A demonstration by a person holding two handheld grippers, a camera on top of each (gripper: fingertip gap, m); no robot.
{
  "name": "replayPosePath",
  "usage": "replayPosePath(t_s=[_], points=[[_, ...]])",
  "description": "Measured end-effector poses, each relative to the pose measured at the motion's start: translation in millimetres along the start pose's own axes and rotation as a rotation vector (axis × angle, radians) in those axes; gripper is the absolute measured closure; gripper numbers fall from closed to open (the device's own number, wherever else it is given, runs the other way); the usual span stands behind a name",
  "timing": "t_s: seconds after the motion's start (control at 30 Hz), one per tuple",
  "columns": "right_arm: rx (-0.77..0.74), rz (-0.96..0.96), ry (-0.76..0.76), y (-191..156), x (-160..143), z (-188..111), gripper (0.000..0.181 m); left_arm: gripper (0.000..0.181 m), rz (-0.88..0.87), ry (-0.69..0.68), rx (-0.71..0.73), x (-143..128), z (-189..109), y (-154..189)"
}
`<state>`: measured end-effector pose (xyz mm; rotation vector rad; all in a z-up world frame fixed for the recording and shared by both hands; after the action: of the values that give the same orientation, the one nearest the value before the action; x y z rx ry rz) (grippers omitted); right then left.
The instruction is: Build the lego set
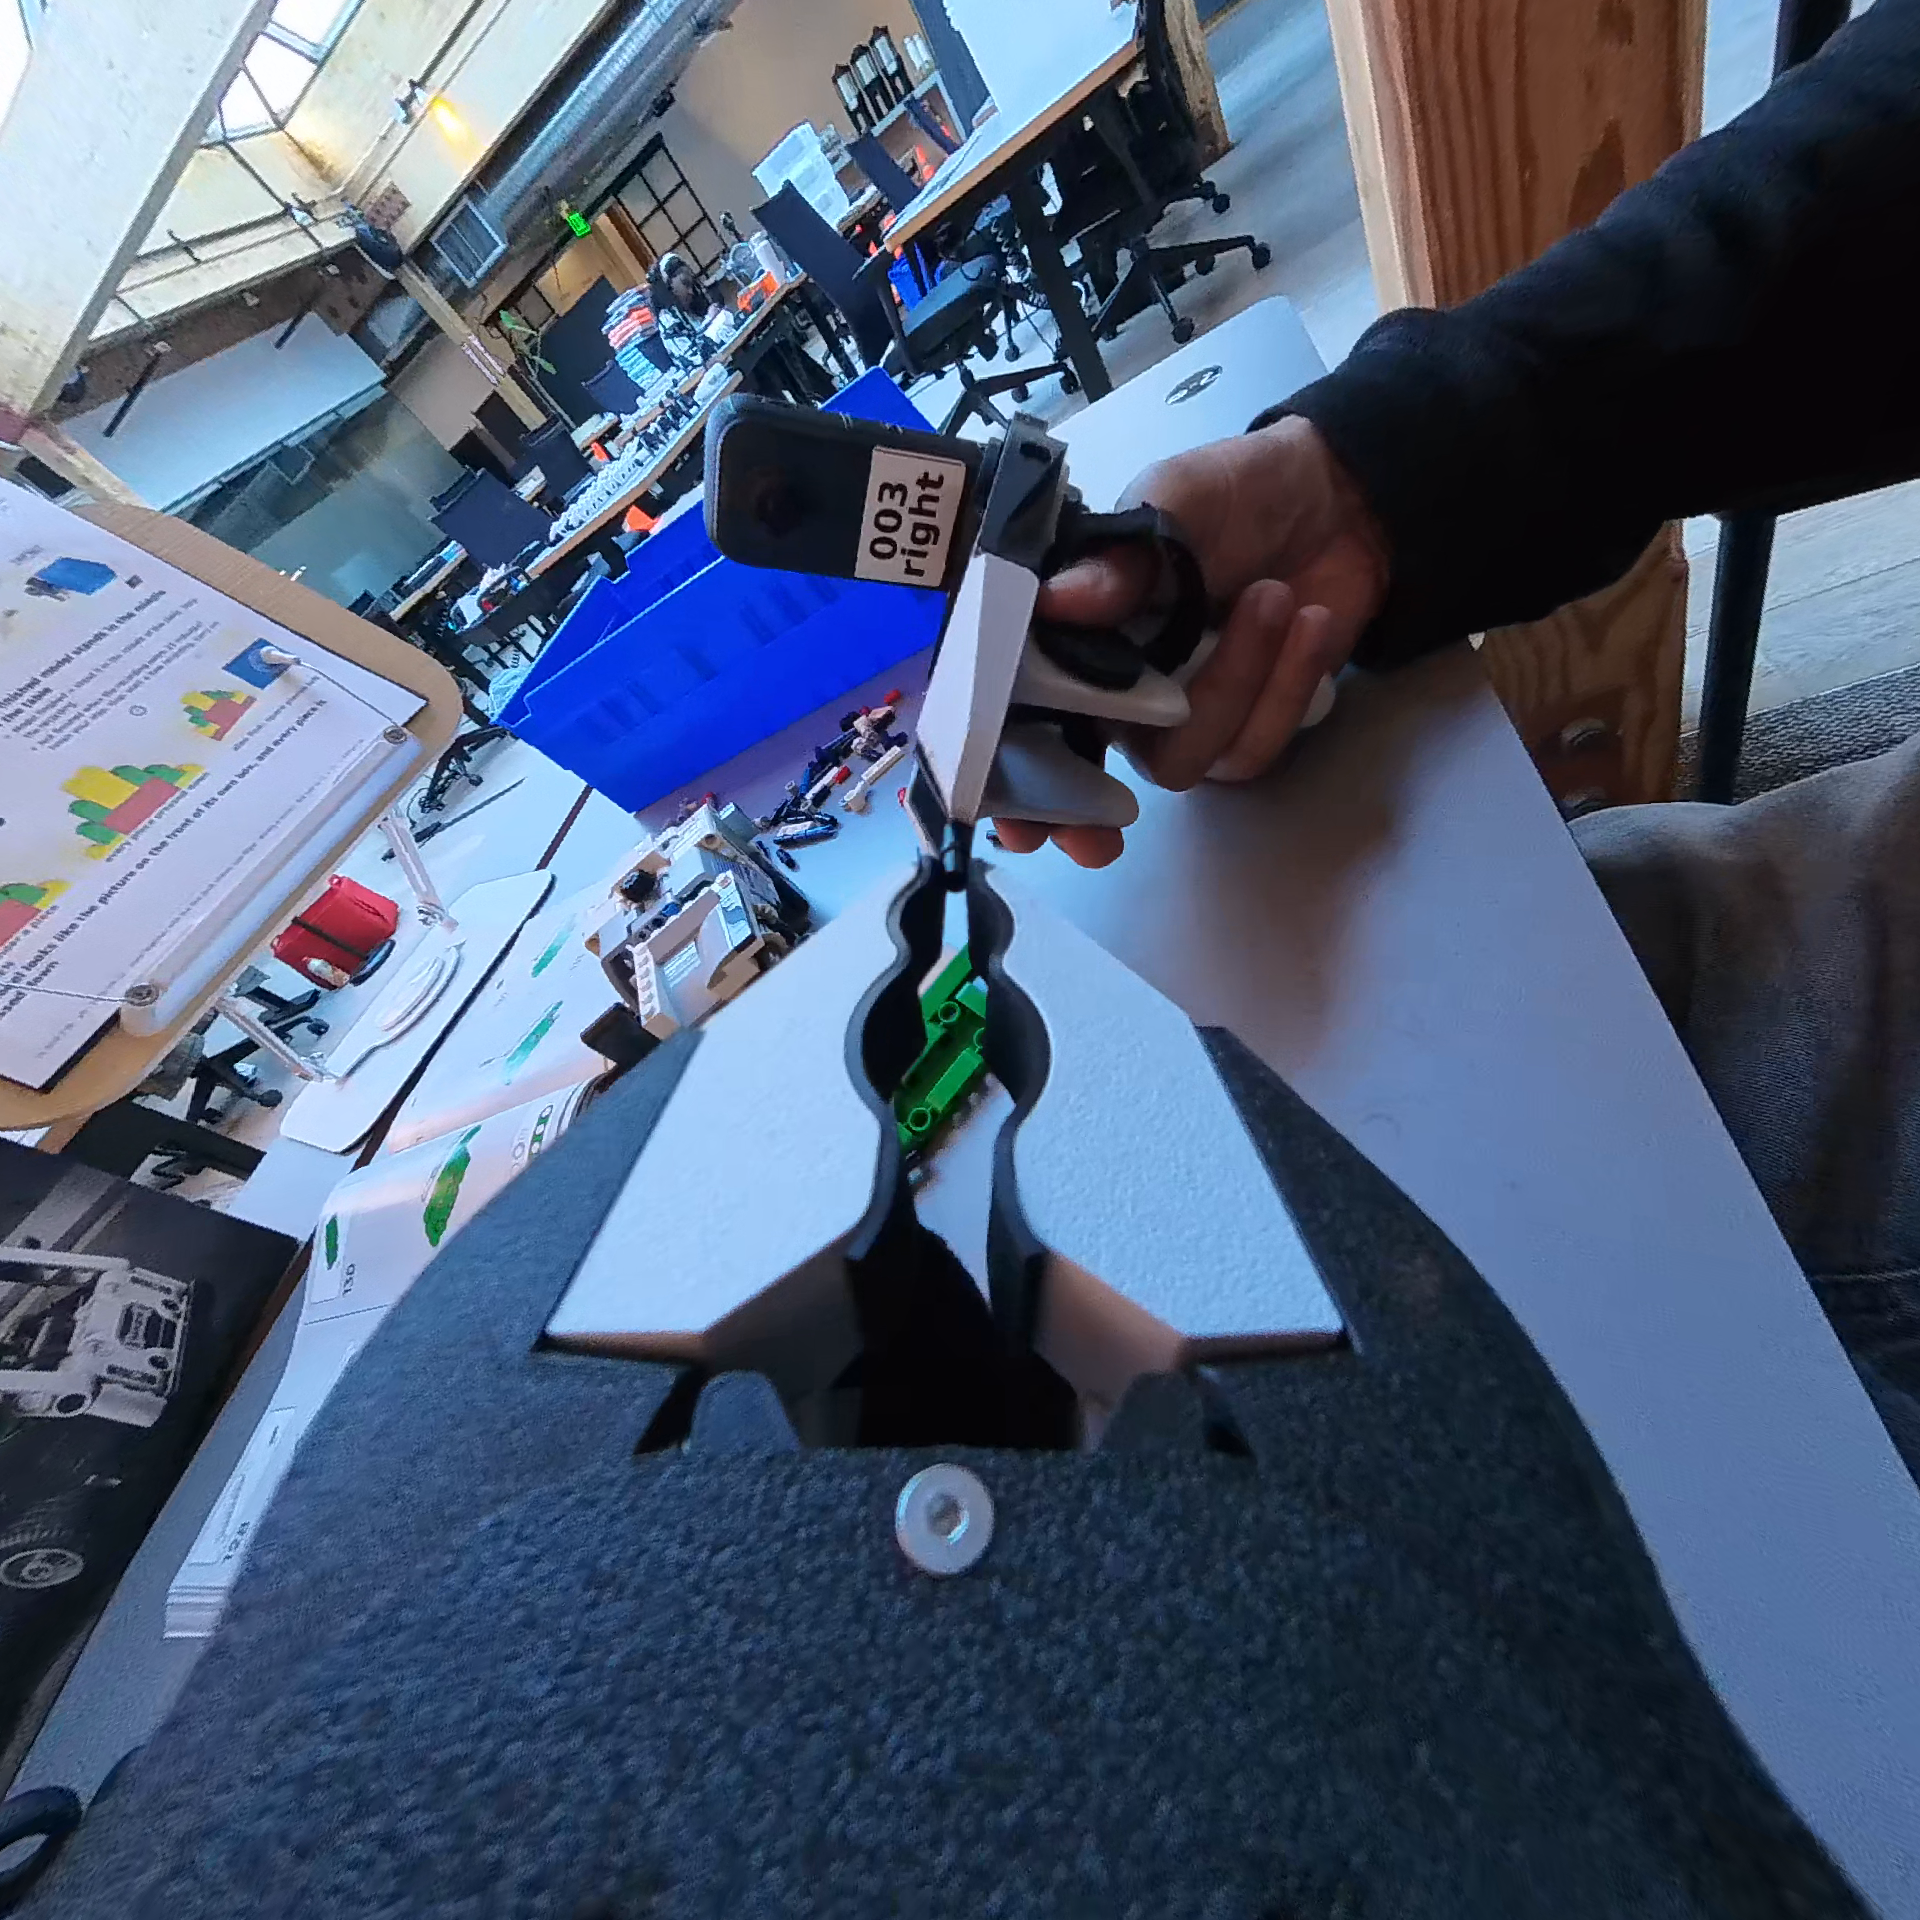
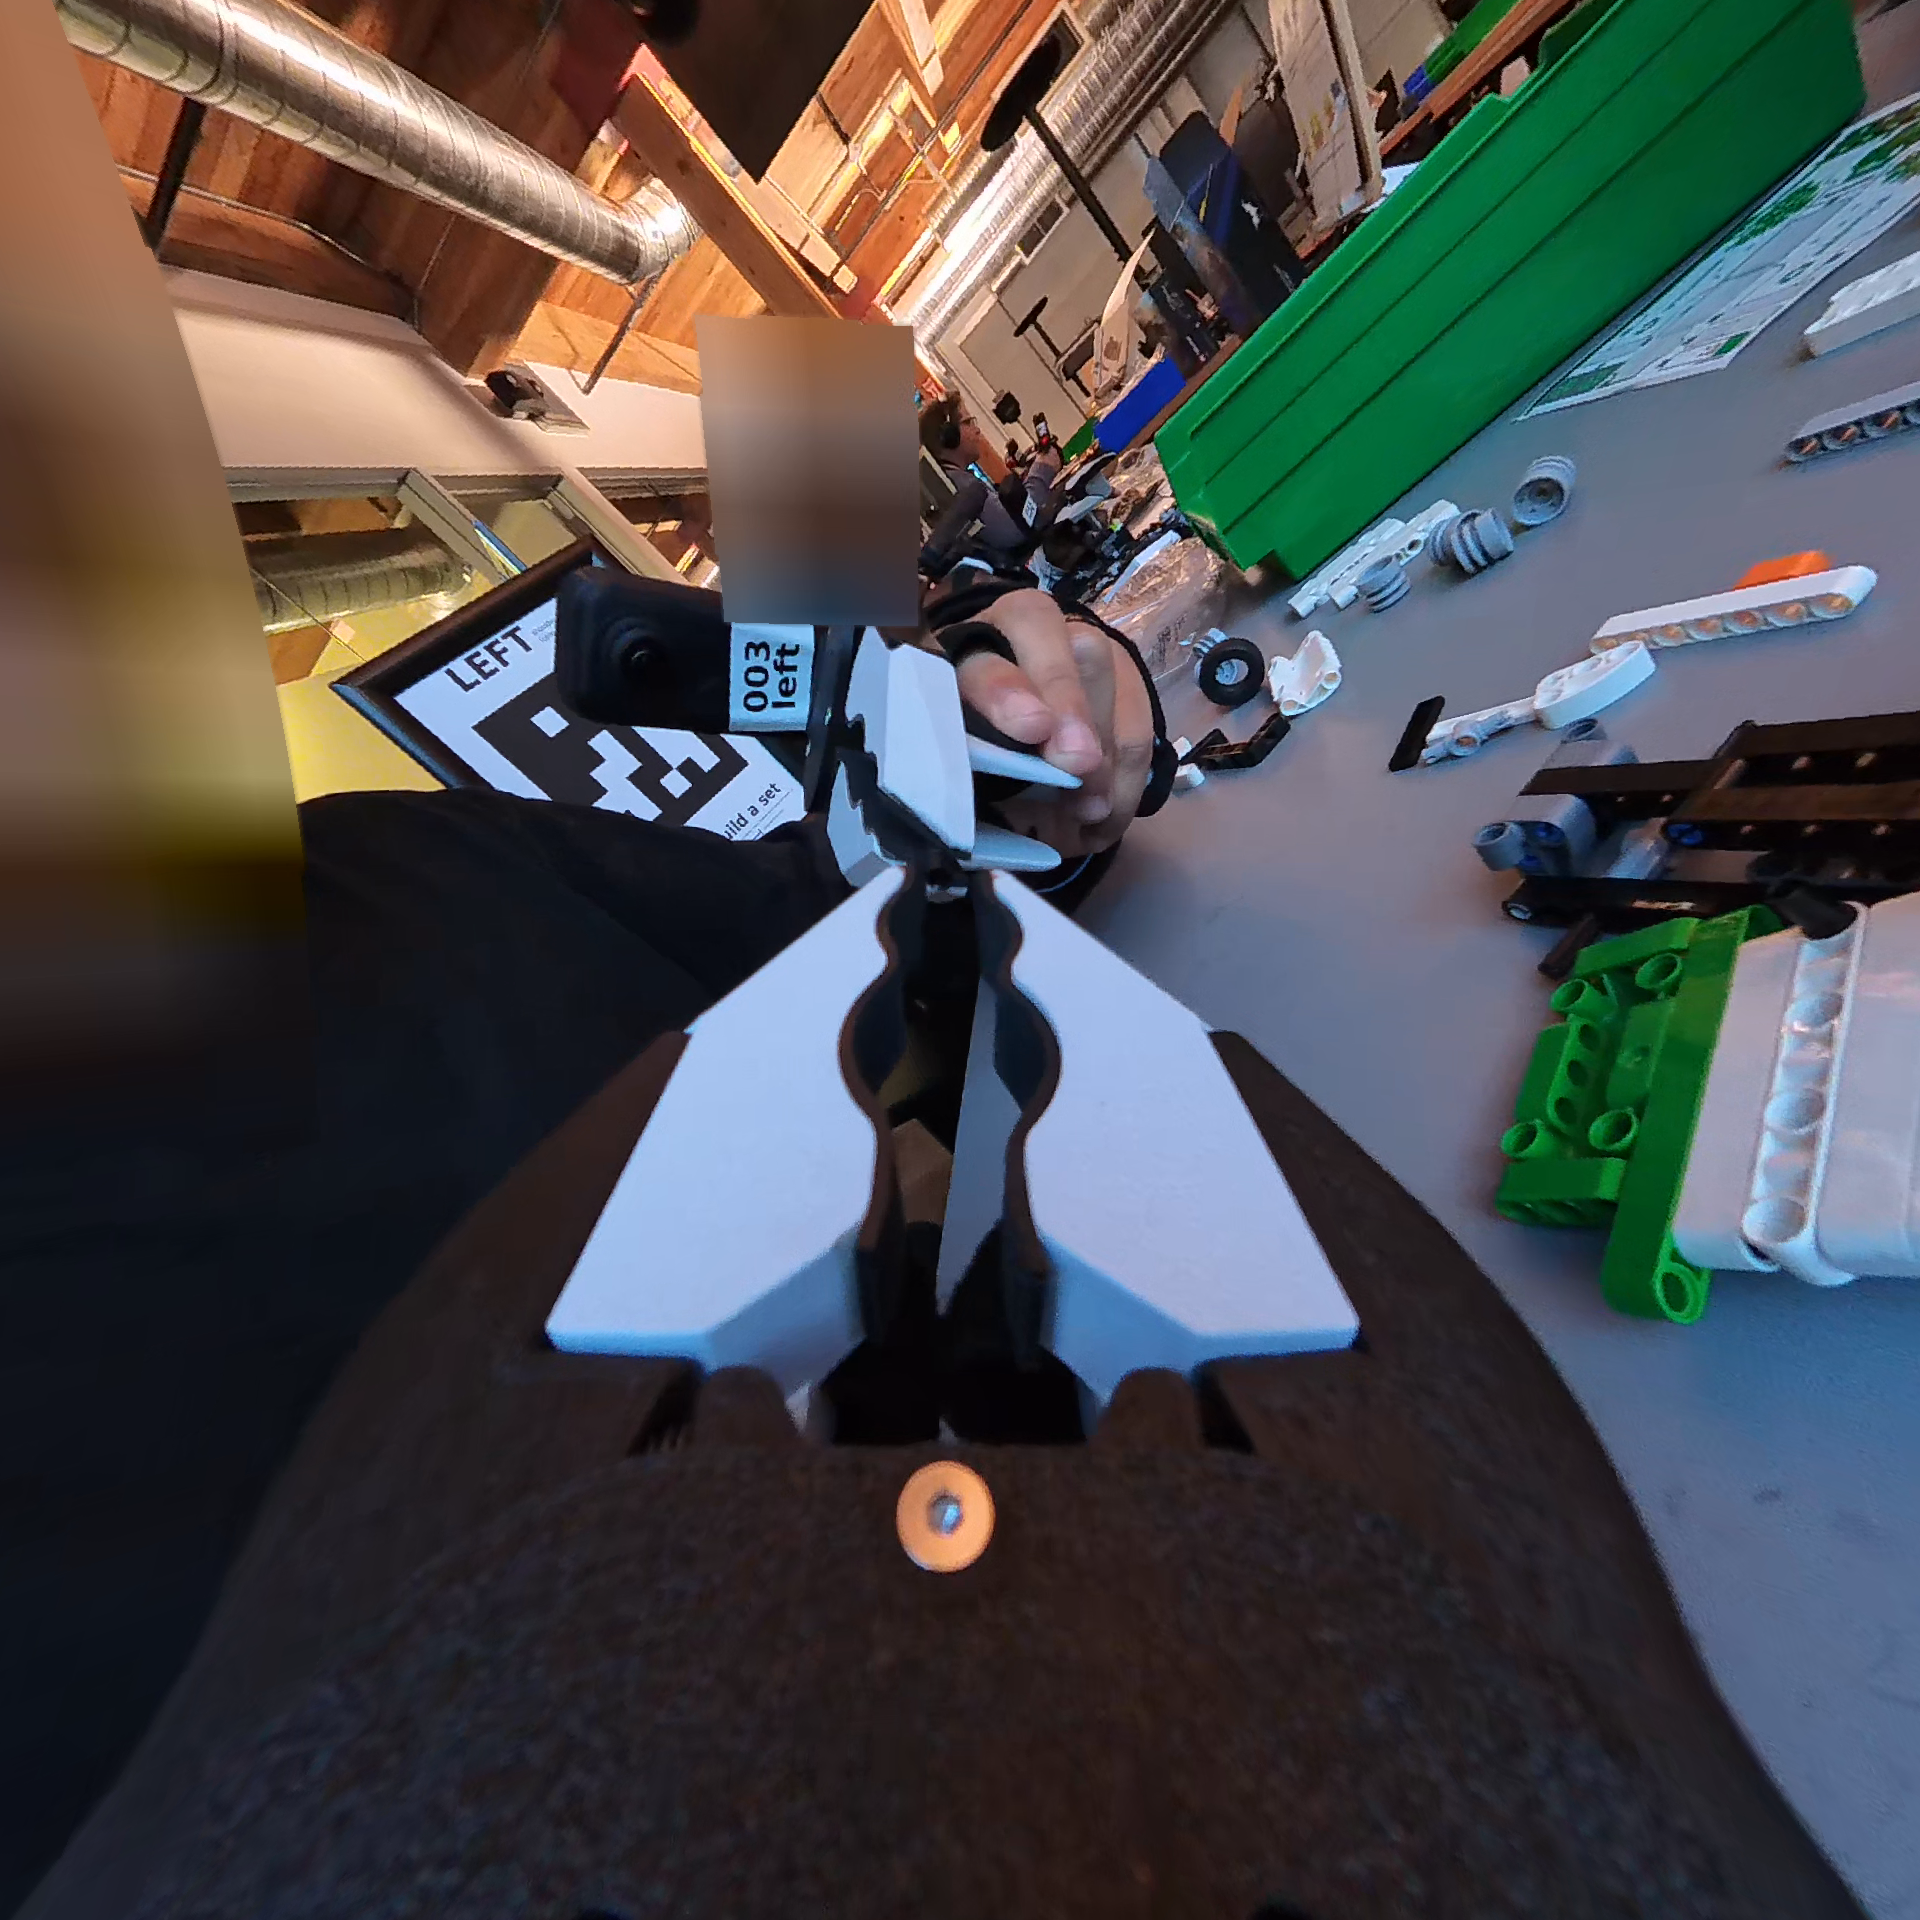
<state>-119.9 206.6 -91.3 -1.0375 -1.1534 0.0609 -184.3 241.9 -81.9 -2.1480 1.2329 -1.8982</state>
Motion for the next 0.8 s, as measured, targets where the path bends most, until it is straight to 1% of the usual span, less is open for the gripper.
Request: replayPosePath(t_s=[0.23,0.53,0.8], points=[[0.059,0.016,0.008,-5,0,2,0.178,0.179,-0.010,0.040,-0.015,4,-3,1],[0.208,0.112,0.035,-13,4,5,0.179,0.178,-0.053,0.130,-0.025,14,-9,0],[0.257,0.149,0.047,-14,6,7,0.179,0.171,-0.061,0.138,-0.006,13,-9,-2]])
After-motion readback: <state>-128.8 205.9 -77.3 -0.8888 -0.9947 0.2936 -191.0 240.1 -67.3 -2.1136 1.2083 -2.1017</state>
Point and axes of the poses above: each gripper's, where its closed fingertips meet, z out along the fingers, x out of its top, y = z × x across the jaws, the point moved 4 cm from there along -z, back along the fingers, and after that the axes turned 6 degrees about -x, right-handed, at the moved point
